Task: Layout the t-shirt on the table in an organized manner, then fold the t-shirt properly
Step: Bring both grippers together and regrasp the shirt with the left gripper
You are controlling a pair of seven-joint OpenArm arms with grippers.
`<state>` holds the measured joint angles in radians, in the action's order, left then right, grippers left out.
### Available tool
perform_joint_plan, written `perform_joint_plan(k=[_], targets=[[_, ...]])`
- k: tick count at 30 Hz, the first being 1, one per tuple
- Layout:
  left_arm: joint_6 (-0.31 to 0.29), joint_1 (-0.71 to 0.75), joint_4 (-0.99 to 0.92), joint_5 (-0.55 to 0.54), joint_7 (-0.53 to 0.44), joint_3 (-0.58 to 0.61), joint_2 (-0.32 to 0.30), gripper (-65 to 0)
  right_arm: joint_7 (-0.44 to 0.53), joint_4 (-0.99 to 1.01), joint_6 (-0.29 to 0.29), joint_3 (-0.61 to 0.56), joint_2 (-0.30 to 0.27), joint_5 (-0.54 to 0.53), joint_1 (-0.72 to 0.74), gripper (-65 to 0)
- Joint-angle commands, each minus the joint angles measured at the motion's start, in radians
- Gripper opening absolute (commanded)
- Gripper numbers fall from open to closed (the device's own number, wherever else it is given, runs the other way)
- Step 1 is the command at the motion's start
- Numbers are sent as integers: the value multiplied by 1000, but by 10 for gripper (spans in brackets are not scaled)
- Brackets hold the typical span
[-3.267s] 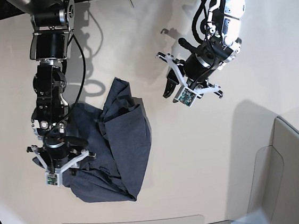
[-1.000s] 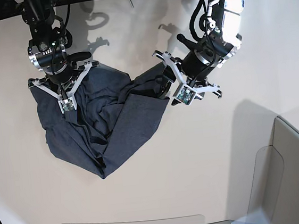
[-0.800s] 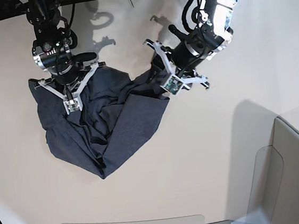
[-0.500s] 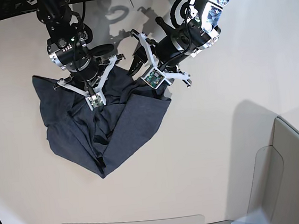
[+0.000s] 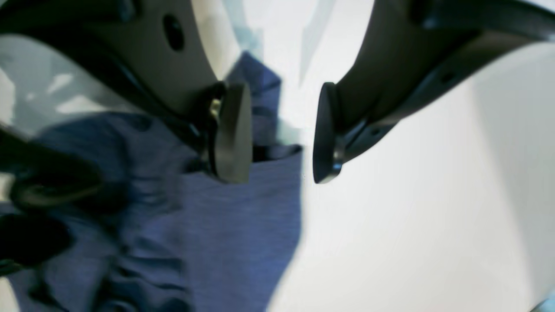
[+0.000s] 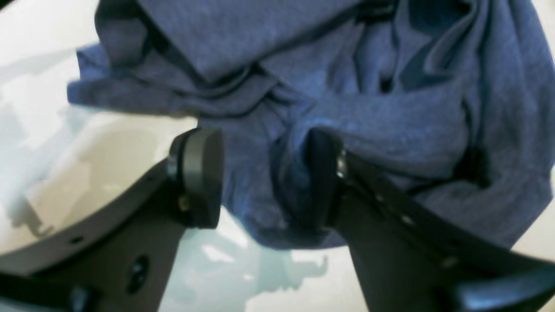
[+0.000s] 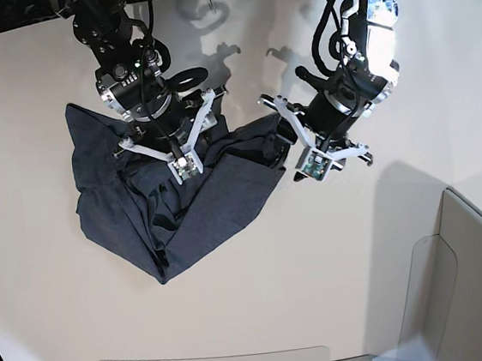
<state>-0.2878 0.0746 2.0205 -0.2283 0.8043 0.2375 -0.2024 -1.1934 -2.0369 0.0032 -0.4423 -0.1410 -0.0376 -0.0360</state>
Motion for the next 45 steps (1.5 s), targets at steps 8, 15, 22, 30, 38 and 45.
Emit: perform_joint_plan(k=[8,15,22,30,38,45], targets=[[3,20,-20,-6,-24,-76,4,-416,45,-20,2,6,65,2,124,-336],[2,43,-5,-9,69,-139,88,-416,148,-17,-2,241,93,5,163,-336],[-113,38,-2,-187,247,-125,153,-416,148,0,-2,587,82,5,176,-335],[-116,-80,-43,-317,399,-82,214,-376,146,25,1,705,-22,6,83,-335],[-115,-184,-203,-317,381,58,226,-344,149,51,2,698,-47,3,-68,-335],[-115,-212,-211,-316,363,66,286,-344,149,51,2,698,-42,3,-150,-335]])
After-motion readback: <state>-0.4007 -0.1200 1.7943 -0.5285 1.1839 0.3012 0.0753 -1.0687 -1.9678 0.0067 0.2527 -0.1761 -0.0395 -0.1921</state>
